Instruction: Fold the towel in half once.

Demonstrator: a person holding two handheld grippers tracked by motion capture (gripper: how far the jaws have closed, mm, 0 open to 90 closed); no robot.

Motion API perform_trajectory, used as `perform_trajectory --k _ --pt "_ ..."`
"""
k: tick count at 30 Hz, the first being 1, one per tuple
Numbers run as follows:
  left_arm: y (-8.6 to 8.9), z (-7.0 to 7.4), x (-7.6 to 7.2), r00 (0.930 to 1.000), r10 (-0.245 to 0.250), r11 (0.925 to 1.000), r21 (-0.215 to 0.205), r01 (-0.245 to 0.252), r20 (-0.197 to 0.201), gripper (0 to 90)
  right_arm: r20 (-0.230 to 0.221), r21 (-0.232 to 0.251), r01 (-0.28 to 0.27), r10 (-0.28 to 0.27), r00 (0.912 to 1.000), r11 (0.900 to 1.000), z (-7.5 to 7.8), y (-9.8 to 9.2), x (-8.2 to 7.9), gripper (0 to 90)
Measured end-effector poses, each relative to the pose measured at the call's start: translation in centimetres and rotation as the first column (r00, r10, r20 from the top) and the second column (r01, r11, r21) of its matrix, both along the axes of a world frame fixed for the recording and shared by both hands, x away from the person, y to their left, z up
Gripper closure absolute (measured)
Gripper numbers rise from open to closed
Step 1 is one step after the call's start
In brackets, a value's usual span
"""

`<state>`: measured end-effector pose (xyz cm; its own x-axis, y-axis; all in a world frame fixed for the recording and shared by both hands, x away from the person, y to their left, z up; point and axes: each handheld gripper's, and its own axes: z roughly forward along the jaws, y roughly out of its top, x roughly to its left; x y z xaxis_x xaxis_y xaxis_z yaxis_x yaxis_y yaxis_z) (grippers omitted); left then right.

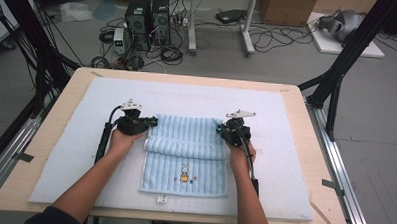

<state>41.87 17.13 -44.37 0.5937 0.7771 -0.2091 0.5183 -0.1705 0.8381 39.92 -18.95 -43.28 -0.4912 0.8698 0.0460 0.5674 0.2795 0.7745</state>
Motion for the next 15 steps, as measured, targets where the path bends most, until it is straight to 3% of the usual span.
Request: perform_trajectory --k 3,5,10,13,15 --pt "0.00 -0.06 0.28 0.9995 0.000 1.0000 0.000 0.000 0.032 84.6 -0.002 0.000 0.010 -0.010 0.9999 1.000 0.03 0.12 0.51 84.2" --pt "0.07 -0.28 0.40 0.9996 0.002 1.0000 0.004 -0.002 0.029 84.6 0.015 -0.003 0.010 -0.010 0.9998 1.000 0.11 0.16 0.71 84.2" --pt "-0.01 -0.58 0.52 0.9997 0.007 1.0000 0.006 -0.008 0.025 83.3 0.002 -0.014 0.021 -0.021 0.9998 1.000 -0.15 0.39 1.04 83.9" --pt "0.42 -0.28 0.47 0.9989 0.039 0.9992 -0.011 -0.039 0.027 66.2 -0.003 -0.009 0.031 -0.031 0.9995 0.999 -0.24 0.29 1.08 76.3" --pt "0.88 0.02 0.37 0.9989 0.042 0.9985 -0.037 -0.041 0.021 59.5 -0.003 0.007 0.040 -0.040 0.9992 0.999 -0.06 0.00 0.96 67.8"
